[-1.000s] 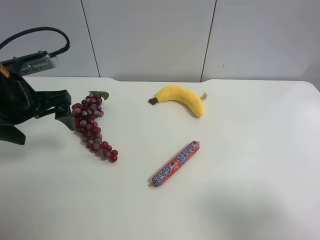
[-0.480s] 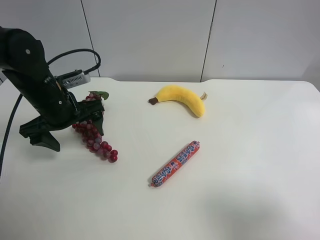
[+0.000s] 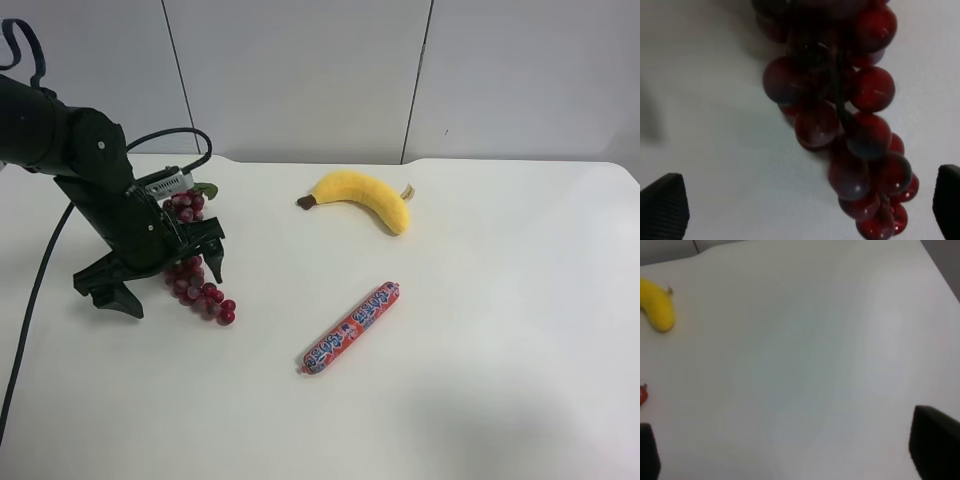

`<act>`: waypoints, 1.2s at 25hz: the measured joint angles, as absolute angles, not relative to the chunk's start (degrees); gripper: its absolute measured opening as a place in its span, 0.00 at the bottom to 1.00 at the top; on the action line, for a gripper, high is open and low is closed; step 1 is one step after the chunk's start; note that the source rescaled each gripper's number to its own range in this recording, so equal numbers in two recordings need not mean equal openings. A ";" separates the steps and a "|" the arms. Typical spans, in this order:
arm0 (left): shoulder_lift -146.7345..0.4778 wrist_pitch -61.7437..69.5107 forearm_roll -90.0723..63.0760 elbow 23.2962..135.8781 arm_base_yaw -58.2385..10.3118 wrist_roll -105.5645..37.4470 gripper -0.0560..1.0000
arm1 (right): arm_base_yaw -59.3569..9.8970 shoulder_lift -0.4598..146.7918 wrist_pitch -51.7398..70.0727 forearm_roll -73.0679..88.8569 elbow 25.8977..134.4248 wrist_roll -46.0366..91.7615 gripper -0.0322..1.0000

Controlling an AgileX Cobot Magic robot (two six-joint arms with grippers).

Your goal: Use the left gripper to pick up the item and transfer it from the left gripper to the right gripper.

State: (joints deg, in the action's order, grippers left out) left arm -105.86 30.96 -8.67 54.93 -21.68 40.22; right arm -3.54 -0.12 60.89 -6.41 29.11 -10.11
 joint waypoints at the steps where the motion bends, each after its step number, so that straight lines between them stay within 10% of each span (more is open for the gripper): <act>1: -106.49 30.32 -8.67 54.93 -21.68 40.22 1.00 | -3.54 -0.12 60.89 -6.41 29.11 -10.11 1.00; 18: -111.55 25.98 -10.01 55.46 -21.68 40.38 0.88 | -3.54 -0.12 60.89 -6.41 29.11 -10.11 1.00; 24: -111.86 25.92 -9.95 55.63 -21.68 40.32 0.62 | -3.54 -0.12 60.89 -6.41 29.11 -10.11 1.00; 30: -112.21 25.86 -10.12 55.63 -21.68 39.95 0.12 | -3.54 -0.12 60.89 -6.41 29.11 -10.11 1.00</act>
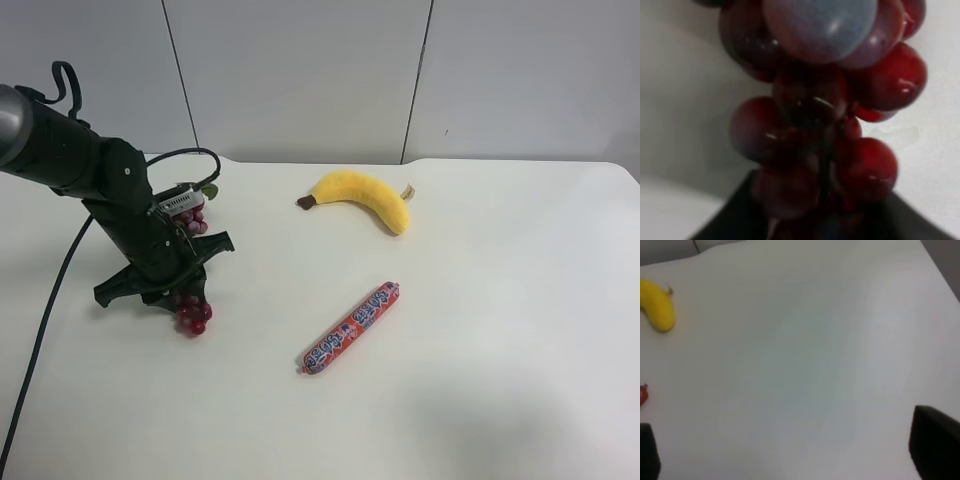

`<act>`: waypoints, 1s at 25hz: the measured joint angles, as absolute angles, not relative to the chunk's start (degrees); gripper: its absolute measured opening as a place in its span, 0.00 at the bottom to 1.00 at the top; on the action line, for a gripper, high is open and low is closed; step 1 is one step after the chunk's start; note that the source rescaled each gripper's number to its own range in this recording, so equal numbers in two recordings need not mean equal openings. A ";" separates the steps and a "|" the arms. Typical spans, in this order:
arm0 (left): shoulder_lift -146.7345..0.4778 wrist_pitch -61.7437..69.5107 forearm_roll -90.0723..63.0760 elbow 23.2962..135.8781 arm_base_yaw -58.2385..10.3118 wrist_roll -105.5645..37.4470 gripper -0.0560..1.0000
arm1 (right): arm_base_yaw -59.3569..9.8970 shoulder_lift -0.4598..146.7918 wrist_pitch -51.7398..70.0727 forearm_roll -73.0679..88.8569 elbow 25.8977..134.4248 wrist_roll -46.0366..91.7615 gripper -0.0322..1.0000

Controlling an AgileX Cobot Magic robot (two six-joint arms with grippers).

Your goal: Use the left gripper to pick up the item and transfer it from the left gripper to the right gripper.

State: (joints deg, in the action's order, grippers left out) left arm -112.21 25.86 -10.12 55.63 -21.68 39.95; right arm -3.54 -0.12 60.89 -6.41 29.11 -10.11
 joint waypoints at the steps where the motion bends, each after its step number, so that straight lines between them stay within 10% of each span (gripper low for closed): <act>1: -112.21 25.86 -10.12 55.63 -21.68 39.94 0.07 | -3.54 -0.12 60.89 -6.41 29.11 -10.11 1.00; 25: -94.97 39.67 -10.24 55.15 -21.68 25.90 0.05 | -3.54 -0.12 60.89 -6.41 29.11 -10.11 1.00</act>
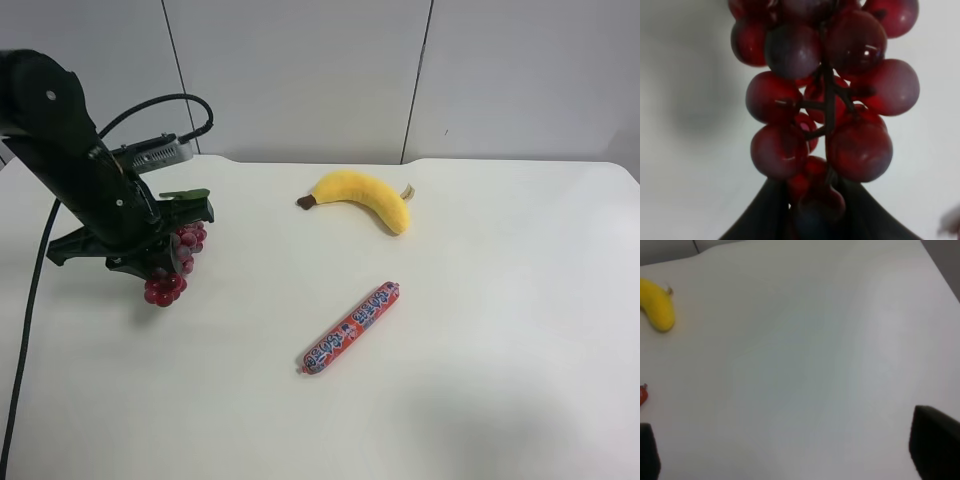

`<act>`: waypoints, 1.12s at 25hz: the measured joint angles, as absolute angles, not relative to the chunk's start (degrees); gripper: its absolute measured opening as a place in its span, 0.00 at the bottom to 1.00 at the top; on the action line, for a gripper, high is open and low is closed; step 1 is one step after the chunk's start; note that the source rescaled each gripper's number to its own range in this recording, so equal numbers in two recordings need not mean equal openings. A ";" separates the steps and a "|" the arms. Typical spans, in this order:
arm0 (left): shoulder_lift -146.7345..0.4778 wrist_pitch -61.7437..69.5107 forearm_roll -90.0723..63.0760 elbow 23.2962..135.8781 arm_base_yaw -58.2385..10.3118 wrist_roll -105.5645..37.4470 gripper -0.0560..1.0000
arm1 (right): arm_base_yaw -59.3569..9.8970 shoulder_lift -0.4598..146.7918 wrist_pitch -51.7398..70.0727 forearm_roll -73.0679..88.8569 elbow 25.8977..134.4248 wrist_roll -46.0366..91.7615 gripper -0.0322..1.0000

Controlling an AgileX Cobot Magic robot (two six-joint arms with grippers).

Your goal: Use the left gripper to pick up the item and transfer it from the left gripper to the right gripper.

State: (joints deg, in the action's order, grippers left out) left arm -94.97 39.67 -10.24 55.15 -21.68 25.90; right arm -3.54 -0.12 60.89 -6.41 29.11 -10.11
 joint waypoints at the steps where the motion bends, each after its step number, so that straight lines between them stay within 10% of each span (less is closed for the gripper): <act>1: -93.53 41.38 -10.24 55.15 -21.68 24.46 0.05 | -3.54 -0.12 60.89 -6.41 29.11 -10.11 1.00; 28: -73.12 61.59 -6.58 66.65 -34.84 5.48 0.05 | -3.54 -0.12 60.89 -6.41 29.11 -10.11 1.00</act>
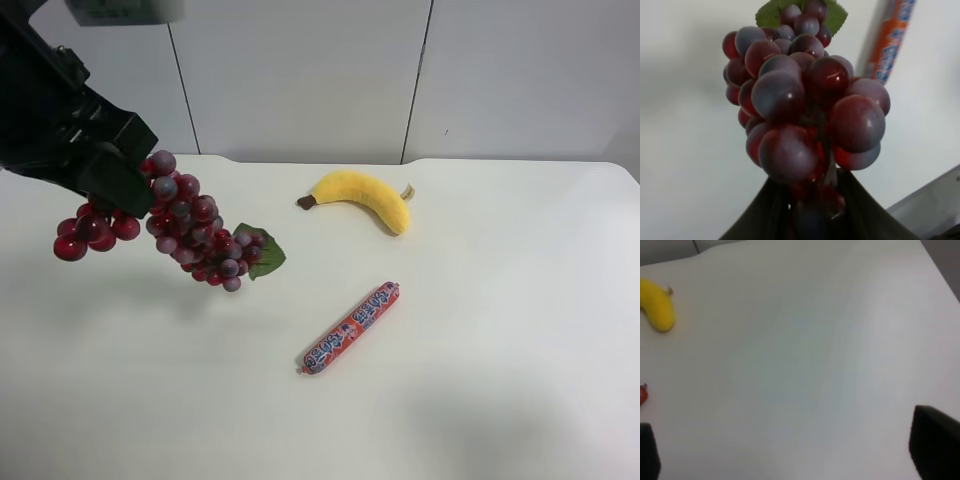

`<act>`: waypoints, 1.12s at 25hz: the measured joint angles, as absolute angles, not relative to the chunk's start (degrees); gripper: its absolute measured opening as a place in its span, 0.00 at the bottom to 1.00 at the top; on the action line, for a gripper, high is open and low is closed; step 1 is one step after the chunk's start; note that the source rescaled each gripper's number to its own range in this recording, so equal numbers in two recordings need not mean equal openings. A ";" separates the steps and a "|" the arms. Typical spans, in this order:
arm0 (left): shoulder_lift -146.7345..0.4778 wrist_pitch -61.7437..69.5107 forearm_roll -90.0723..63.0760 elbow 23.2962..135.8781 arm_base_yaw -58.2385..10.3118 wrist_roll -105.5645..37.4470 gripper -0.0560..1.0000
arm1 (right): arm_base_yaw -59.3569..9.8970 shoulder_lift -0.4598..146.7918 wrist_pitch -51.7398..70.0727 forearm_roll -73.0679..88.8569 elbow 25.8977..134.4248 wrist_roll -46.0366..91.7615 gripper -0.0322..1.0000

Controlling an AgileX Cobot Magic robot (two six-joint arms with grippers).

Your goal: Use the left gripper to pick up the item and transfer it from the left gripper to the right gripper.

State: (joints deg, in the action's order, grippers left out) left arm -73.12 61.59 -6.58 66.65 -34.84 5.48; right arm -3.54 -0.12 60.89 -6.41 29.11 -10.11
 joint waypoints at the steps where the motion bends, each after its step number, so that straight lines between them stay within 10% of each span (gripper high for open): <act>1: -73.12 61.44 -6.31 67.38 -36.15 4.47 0.05 | -3.54 -0.12 60.89 -6.41 29.11 -10.11 1.00; 28: -82.74 57.67 -4.28 81.10 -51.18 -23.14 0.05 | -3.54 -0.12 60.89 -6.41 29.11 -10.11 1.00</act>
State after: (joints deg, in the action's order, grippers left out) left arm -82.74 57.67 -4.28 81.10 -51.18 -23.14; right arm -3.54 -0.12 60.89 -6.41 29.11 -10.11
